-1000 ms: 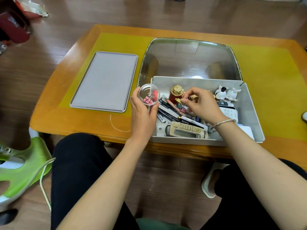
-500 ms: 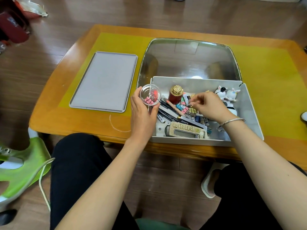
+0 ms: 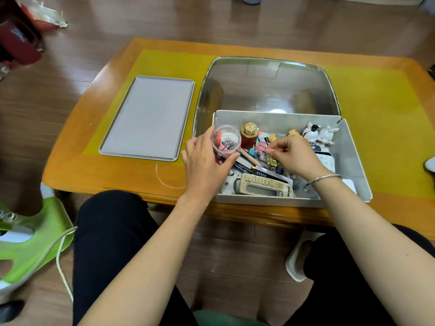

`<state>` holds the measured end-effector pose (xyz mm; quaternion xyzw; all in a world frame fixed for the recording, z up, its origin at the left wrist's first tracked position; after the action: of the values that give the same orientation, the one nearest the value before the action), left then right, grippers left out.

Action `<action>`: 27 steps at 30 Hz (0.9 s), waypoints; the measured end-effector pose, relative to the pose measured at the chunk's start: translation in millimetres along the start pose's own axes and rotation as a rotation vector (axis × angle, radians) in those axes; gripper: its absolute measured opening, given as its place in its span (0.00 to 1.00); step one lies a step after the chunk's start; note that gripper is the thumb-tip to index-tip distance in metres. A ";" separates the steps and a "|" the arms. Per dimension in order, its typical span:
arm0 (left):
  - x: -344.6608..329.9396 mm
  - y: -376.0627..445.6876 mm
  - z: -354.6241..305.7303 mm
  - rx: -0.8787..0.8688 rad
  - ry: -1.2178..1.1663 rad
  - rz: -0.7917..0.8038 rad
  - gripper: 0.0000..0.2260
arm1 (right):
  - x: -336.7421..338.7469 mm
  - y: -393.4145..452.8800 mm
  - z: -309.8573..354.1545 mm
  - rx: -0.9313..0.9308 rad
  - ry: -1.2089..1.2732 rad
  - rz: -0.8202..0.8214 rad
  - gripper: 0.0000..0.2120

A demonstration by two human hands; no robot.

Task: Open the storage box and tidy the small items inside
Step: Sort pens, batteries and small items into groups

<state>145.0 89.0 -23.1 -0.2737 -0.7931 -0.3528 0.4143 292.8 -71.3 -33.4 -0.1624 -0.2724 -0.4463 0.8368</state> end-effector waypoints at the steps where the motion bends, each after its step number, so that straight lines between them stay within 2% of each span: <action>1: -1.0 0.7 -2.7 -0.021 0.058 0.009 0.34 | 4.0 -2.5 0.0 0.006 0.019 -0.012 0.04; 5: -1.9 2.2 -12.3 -0.078 0.215 0.049 0.35 | 23.5 -12.6 -5.7 0.013 0.049 -0.108 0.05; 11: 16.9 -10.3 -43.6 -0.283 0.108 -0.093 0.28 | 39.0 -26.1 -5.2 0.064 0.260 -0.179 0.03; 19: -5.1 -7.0 -36.3 -0.184 0.075 0.074 0.30 | 29.1 -34.9 31.6 0.205 0.367 -0.123 0.02; 25: -7.5 -6.4 -35.4 -0.192 0.100 0.076 0.32 | 10.2 -36.3 51.1 0.233 0.358 -0.064 0.01; 27: -6.9 -6.6 -36.2 -0.200 0.090 0.069 0.32 | 5.5 -36.3 57.2 0.254 0.370 -0.054 0.05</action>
<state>160.5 55.6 -16.3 -0.3247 -0.7247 -0.4276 0.4320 247.2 -65.3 16.7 0.0364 -0.1726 -0.4529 0.8740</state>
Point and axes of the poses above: each hand's wrist, its own y-axis towards the middle knuckle, its own x-axis out of the back of the hand, z = x × y, the point moved 10 cm from there along y, towards the middle knuckle, and after that the axes turned 15 degrees about y, right-handed, at the moved point
